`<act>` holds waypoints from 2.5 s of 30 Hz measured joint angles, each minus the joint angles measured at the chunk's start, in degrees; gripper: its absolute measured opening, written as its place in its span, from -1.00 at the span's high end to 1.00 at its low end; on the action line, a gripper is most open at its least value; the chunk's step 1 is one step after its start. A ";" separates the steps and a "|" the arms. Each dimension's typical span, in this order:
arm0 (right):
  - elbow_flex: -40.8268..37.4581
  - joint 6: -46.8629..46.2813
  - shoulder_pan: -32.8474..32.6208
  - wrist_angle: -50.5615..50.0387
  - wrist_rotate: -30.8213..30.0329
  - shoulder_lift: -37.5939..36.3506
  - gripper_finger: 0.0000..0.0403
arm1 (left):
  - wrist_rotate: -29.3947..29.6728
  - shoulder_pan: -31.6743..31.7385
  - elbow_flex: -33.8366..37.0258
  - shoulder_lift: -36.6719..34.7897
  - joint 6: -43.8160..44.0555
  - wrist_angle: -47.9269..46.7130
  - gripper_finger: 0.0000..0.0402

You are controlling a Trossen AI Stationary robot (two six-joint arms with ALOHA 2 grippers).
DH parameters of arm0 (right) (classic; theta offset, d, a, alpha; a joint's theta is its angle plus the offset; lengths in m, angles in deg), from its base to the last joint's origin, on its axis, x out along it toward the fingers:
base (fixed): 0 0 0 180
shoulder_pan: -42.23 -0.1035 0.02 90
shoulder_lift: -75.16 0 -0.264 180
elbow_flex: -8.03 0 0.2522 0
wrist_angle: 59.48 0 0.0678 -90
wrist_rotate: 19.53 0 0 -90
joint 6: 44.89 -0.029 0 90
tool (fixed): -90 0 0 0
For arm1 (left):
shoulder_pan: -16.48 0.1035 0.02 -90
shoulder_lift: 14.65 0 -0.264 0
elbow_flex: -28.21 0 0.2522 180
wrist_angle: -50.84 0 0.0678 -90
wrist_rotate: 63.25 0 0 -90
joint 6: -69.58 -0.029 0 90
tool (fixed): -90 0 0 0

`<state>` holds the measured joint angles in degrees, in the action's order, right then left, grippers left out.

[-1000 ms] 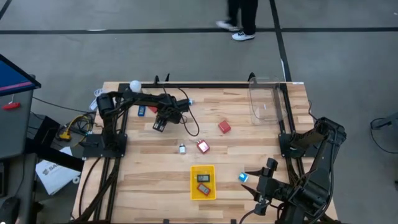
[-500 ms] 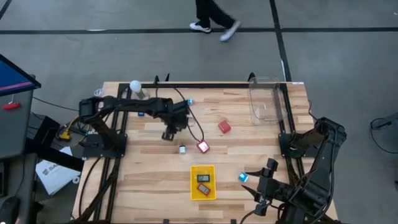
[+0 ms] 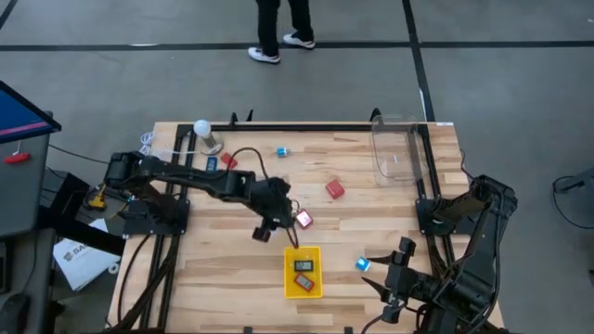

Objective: Pick & Place Office items
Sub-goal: Put the black digital timer into the yellow bin, then put the red digital timer into the yellow bin

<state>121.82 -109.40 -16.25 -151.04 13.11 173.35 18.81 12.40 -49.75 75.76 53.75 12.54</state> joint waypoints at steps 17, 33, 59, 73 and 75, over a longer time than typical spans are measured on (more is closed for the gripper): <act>0.02 -0.02 -0.35 0.11 -0.05 0.00 -0.01 | 3.11 -13.85 -0.07 8.86 8.03 17.10 0.30; 0.02 -0.48 -0.40 0.46 -0.13 0.00 -0.01 | 3.99 -16.72 -0.09 14.23 11.81 25.61 0.29; 0.02 -1.09 -1.14 0.44 -0.20 0.00 -0.01 | 25.24 -16.70 -0.07 0.79 15.75 2.33 -0.11; 0.02 -1.09 -1.14 0.29 -1.36 0.00 -0.01 | 40.14 0.41 9.64 -9.69 63.66 -20.49 -0.26; 0.02 -1.09 -1.14 0.26 -1.42 0.00 -0.01 | 41.59 4.93 10.63 -10.43 65.69 -19.83 -0.26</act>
<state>121.84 -110.49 -17.38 -150.78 11.68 173.35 60.40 17.33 -39.13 65.33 119.44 -7.29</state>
